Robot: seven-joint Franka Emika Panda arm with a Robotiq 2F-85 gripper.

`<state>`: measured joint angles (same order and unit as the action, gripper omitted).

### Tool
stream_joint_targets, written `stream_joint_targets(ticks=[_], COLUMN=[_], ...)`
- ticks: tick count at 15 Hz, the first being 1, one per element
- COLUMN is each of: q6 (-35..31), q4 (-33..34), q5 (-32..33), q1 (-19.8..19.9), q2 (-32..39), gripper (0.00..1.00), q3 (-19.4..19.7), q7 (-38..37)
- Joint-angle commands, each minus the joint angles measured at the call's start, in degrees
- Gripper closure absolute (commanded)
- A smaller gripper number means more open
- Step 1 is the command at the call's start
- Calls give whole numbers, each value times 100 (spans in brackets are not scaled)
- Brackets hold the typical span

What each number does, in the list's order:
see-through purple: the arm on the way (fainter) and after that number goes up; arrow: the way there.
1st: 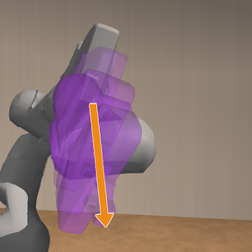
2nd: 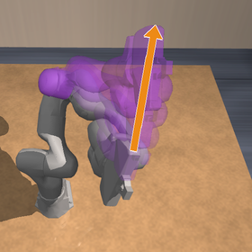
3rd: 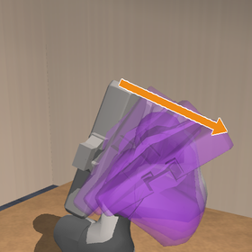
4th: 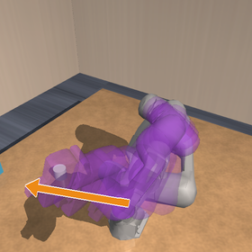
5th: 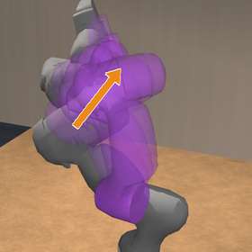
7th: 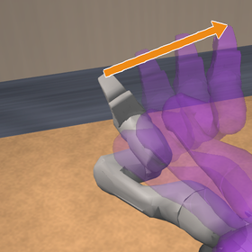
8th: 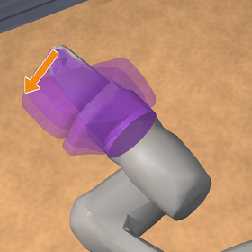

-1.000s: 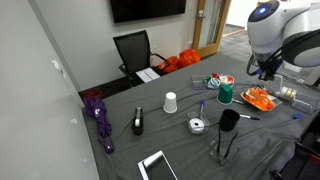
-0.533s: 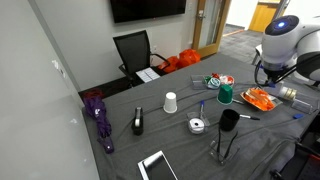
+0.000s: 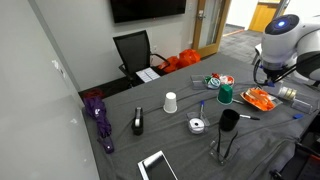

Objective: Remove the white object from the black cup and put it in the bottom compartment of the clear case on the right

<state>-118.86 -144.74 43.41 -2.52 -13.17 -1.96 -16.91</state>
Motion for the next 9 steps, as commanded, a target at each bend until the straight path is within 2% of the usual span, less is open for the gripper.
stream_joint_targets(ticks=[1,5,9], q6=[-323,-801,-1388], q4=[-472,-1126,-1674], q5=[356,1220,2393], q1=[224,573,1087], q2=[-405,-918,-1385], gripper=[98,98,98], q3=[167,661,1340], q7=[539,1310,1957])
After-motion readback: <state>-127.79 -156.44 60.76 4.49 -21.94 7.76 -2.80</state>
